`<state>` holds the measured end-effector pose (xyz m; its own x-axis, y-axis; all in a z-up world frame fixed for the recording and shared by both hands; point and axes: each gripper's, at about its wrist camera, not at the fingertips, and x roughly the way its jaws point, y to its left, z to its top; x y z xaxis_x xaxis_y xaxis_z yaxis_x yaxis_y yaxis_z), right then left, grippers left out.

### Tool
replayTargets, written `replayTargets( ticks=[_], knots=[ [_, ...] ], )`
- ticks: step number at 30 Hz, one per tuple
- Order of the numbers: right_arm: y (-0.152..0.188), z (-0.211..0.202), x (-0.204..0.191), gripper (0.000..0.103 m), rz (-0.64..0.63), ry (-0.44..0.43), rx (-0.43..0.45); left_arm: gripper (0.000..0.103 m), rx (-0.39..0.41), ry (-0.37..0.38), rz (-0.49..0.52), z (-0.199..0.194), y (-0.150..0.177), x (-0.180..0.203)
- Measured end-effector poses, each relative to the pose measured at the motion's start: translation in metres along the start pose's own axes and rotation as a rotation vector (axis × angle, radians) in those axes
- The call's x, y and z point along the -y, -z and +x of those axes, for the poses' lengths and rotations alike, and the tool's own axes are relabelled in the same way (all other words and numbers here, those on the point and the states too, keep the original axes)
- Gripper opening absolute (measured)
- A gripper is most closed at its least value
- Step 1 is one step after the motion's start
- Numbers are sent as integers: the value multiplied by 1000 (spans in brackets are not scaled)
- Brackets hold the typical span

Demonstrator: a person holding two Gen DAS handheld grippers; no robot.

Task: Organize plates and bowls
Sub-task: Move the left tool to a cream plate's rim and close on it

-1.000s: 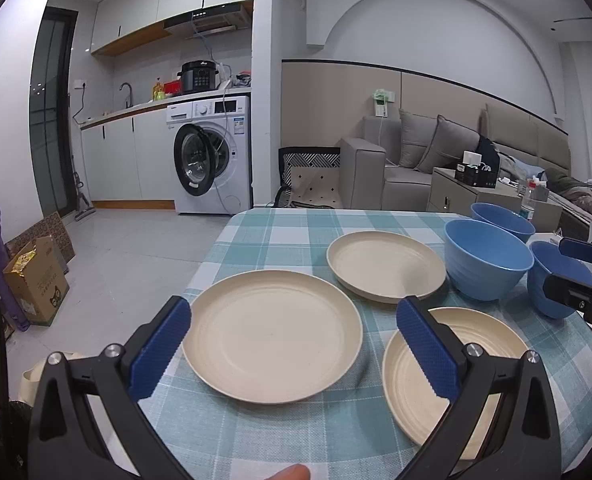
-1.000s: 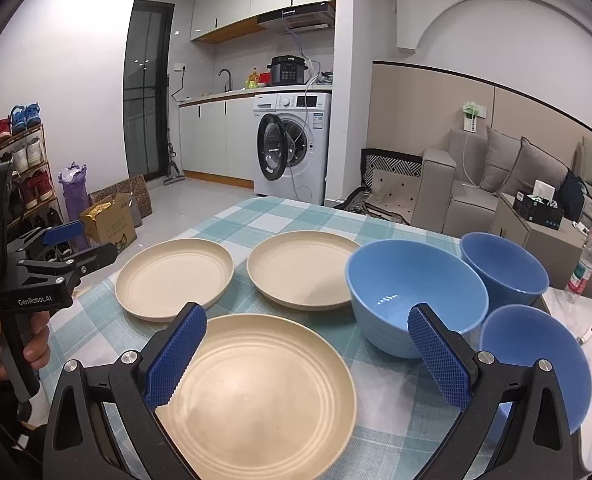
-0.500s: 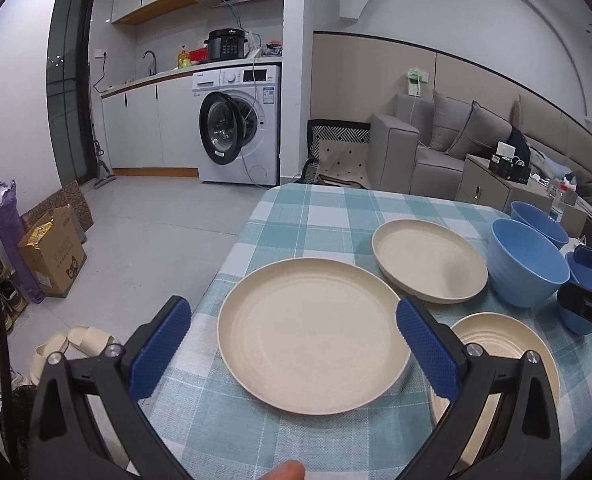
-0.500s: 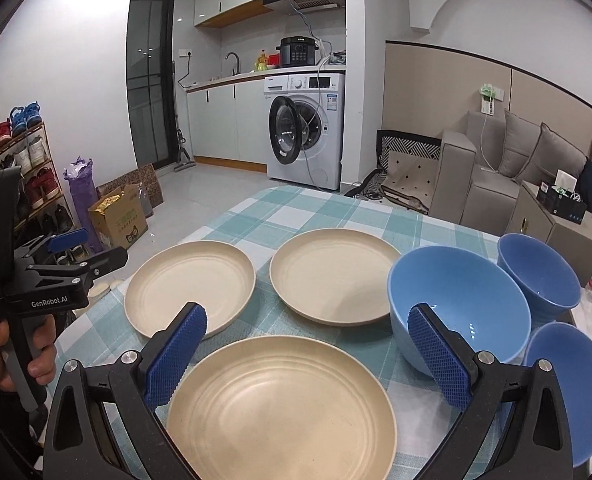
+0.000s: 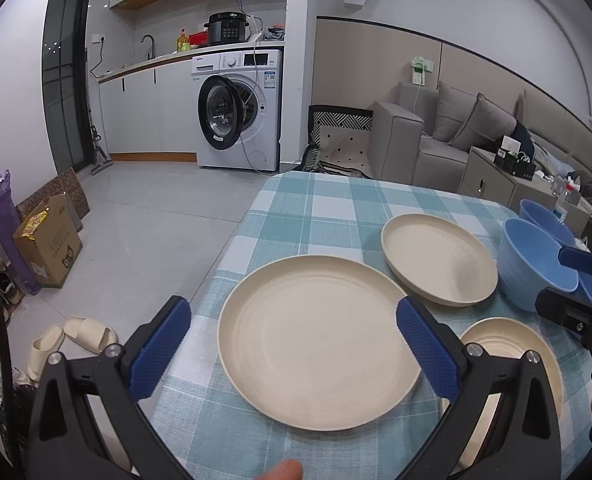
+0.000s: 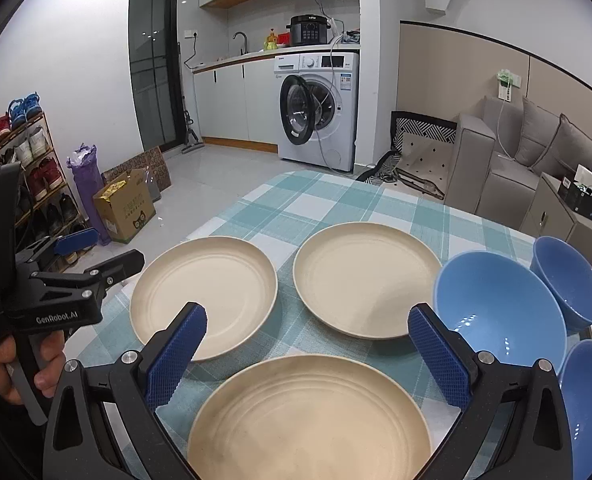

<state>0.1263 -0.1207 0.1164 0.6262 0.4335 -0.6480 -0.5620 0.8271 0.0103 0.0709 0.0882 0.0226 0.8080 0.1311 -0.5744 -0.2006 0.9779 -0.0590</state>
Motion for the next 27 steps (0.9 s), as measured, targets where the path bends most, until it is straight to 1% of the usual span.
replayTargets(
  ticks=[5,10,20,24,27],
  knots=[
    [-5,17,-8,103,-7,-6,-29,103,-19,0,-8,7,2,-7],
    [-9,35,-15,103,-7,-32,-63,103,-52,3,-38,17,5,-18],
    [-13,71,-27,102,-9,-58,-123,103,-85,-6,-49,31,13,-28],
    [-13,85,-32,95,-15,-79,-156,102,-106,-10,-53,36,16,-30],
    [-11,95,-36,93,-23,-90,-184,101,-115,-6,-54,39,18,-32]
  ],
)
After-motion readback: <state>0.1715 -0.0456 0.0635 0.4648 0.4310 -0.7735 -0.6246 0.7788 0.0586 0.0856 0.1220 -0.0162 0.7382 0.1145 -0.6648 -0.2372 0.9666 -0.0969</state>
